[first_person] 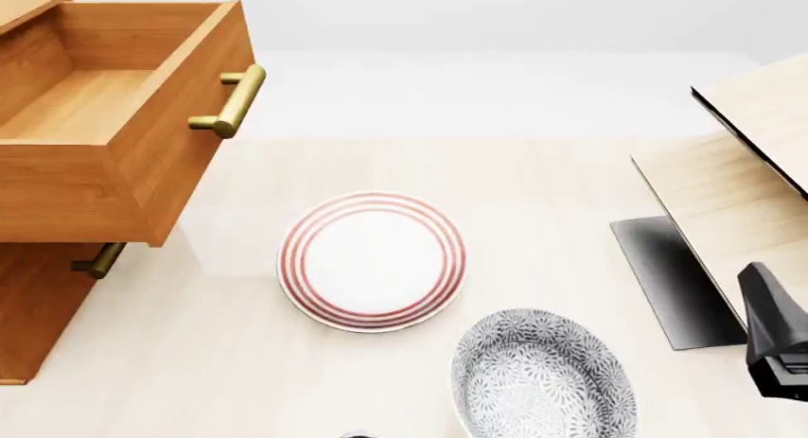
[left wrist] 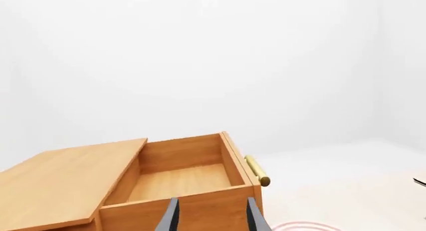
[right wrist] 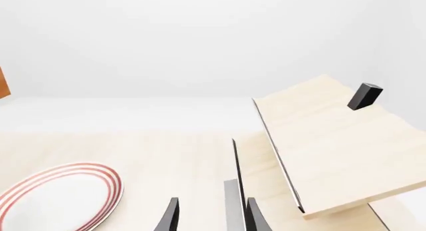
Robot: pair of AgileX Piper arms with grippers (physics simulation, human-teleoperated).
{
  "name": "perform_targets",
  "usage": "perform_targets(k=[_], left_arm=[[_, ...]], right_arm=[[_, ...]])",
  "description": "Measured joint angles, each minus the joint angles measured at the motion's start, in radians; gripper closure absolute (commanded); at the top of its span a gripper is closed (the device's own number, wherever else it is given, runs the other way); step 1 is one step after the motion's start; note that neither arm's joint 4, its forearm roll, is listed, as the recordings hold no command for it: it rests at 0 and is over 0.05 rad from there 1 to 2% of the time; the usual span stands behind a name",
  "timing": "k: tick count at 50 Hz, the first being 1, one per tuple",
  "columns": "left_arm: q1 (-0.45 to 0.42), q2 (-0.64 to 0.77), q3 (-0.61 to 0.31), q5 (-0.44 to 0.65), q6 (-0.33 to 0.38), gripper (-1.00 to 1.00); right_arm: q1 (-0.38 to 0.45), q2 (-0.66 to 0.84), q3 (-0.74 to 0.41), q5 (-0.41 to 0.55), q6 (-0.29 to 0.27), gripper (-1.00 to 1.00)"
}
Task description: Close the top drawer of the cabinet.
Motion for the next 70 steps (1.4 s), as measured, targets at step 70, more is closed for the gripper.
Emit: perform_targets(k=[70], left_arm=[[-0.287, 0.541, -0.761, 0.297, -0.05, -1.0]], right_arm=[[0.005, 0.05, 0.002, -0.042, -0.002, -1.0]])
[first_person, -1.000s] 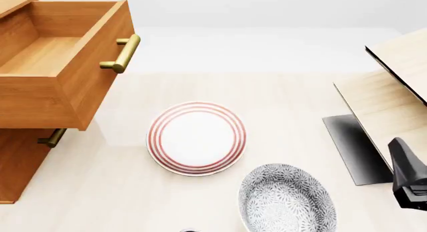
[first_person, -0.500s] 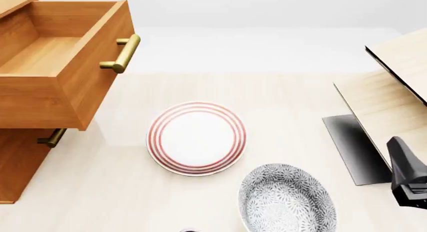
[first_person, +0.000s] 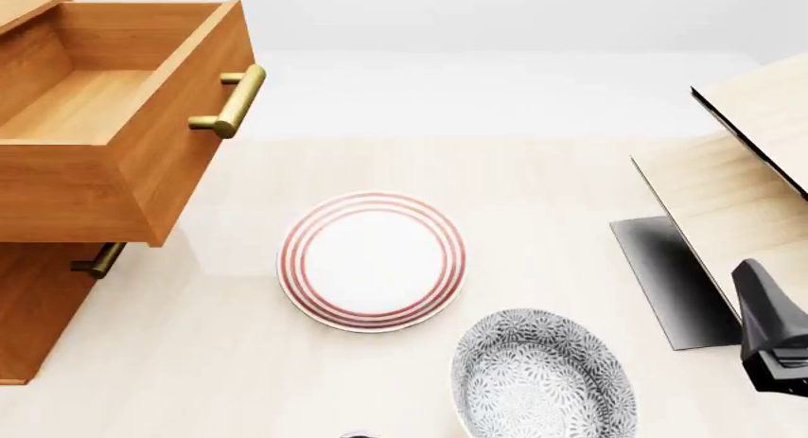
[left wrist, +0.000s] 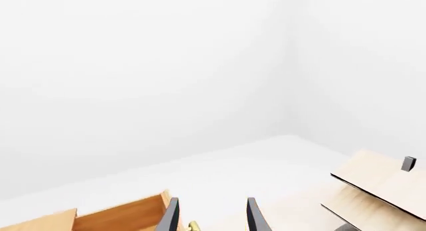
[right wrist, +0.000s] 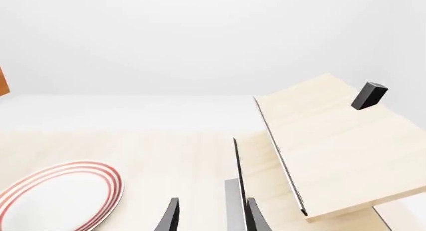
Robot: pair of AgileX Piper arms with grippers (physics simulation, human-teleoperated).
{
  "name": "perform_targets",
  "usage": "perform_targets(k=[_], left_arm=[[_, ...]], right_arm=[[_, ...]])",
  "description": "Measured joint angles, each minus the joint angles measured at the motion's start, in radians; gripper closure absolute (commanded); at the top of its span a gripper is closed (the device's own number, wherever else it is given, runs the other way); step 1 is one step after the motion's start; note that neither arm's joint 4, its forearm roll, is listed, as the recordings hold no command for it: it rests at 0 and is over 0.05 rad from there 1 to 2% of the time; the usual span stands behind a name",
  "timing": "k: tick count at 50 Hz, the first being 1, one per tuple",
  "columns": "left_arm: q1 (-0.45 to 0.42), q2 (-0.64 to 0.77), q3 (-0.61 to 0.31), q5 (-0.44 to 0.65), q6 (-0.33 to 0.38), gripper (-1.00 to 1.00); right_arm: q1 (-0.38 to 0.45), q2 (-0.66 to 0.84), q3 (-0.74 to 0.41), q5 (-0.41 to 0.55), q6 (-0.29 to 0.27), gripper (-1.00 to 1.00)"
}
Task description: Close the top drawer of the cabinet.
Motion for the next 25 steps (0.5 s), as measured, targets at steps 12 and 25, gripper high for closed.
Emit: perform_targets(k=[12, 25], left_arm=[[-0.073, 0.062, -0.096, 0.048, -0.014, -1.0], [-0.134, 0.129, -0.196, 0.11, -0.068, -1.0]], right_arm=[[0.001, -0.01, 0.0, 0.009, 0.0, -1.0], [0.002, -0.011, 0.0, 0.01, 0.0, -1.0]])
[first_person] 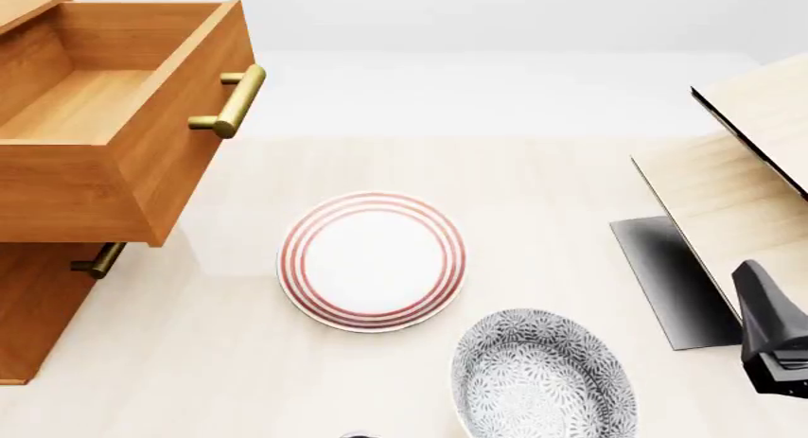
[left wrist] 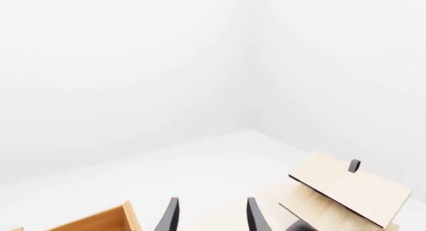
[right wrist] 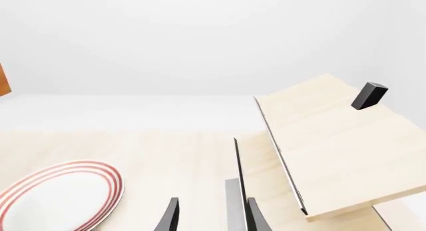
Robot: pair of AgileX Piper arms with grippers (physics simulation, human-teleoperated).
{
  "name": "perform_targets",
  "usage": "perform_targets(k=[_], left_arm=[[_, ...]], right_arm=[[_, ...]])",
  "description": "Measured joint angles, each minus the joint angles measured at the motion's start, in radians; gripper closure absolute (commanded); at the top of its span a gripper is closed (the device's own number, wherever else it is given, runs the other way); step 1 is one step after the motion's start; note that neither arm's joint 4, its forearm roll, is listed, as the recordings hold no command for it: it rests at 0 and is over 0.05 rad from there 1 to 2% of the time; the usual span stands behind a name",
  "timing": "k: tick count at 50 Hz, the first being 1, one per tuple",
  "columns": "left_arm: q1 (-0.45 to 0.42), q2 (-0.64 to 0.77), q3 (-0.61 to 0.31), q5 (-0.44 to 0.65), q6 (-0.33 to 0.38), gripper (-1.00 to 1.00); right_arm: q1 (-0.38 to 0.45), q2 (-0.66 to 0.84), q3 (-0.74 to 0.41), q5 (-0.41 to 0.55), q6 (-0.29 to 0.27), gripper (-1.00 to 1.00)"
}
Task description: Close the top drawer of the cabinet.
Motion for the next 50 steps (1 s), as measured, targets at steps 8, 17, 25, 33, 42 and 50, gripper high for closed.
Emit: perform_targets(k=[8, 17, 25, 33, 42, 50], left_arm=[[-0.036, 0.037, -0.059, 0.04, -0.032, -1.0], [-0.08, 0.065, -0.095, 0.073, -0.065, -1.0], [-0.117, 0.085, -0.123, 0.096, -0.092, -1.0], [-0.148, 0.098, -0.14, 0.109, -0.136, -1.0], [-0.181, 0.111, -0.143, 0.118, -0.18, -1.0], [-0.205, 0.124, -0.139, 0.123, -0.209, -1.0]], right_arm=[[0.001, 0.003, 0.0, -0.003, -0.001, -1.0], [0.001, 0.007, 0.0, -0.005, -0.001, -1.0], [0.001, 0.009, 0.001, -0.007, -0.001, -1.0], [0.002, 0.007, 0.001, -0.005, -0.001, -1.0], [0.002, 0.003, 0.001, -0.002, -0.001, -1.0], [0.003, -0.001, 0.0, 0.002, -0.001, -1.0]])
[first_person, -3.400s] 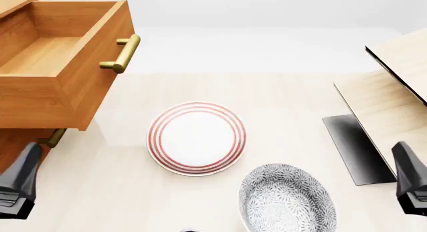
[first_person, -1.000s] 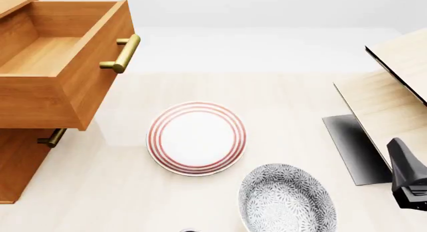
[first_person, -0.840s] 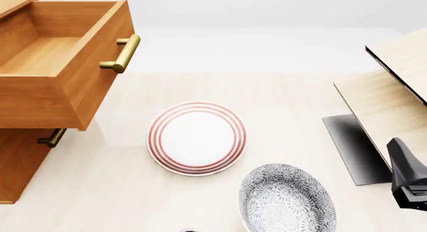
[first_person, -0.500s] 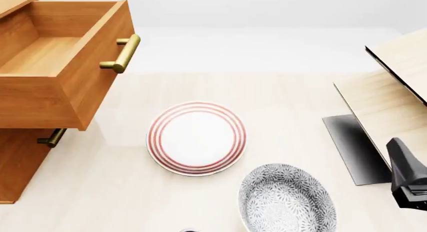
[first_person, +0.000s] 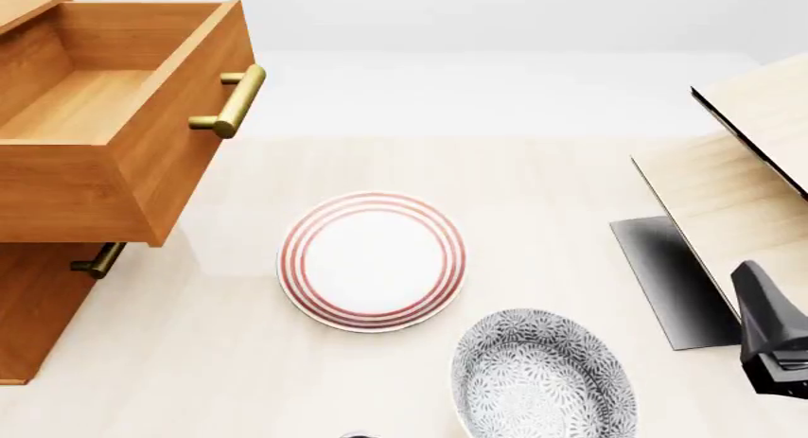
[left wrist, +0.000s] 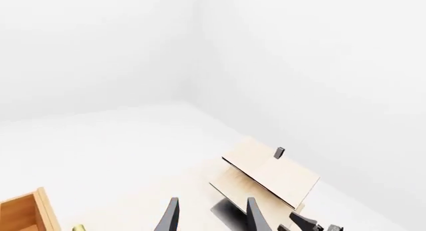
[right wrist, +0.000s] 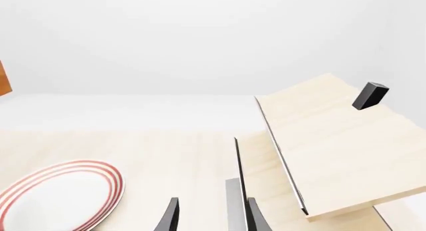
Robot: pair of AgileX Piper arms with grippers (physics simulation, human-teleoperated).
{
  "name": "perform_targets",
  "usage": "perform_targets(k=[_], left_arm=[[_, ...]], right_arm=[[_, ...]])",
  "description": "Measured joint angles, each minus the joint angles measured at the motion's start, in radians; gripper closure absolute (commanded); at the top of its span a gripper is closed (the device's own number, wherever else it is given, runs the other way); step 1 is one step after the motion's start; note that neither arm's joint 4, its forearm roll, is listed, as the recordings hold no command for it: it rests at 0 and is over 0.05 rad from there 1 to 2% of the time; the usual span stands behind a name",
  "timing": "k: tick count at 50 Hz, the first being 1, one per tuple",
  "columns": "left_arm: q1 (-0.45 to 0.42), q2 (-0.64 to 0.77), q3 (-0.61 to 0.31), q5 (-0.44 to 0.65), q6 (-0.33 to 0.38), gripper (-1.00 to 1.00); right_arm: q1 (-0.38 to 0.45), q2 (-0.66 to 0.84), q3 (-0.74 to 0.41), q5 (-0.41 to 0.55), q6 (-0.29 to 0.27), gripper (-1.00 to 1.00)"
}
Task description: Close the top drawer of the cabinet.
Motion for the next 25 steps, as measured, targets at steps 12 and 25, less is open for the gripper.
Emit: perform_targets(k=[12, 25], left_arm=[[-0.03, 0.019, 0.01, -0.001, -0.032, -1.0], [-0.066, 0.062, 0.002, 0.006, -0.043, -1.0]], right_arm=[[0.0, 0.001, 0.0, -0.001, 0.0, -1.0], [0.001, 0.008, 0.0, -0.008, 0.001, -1.0]])
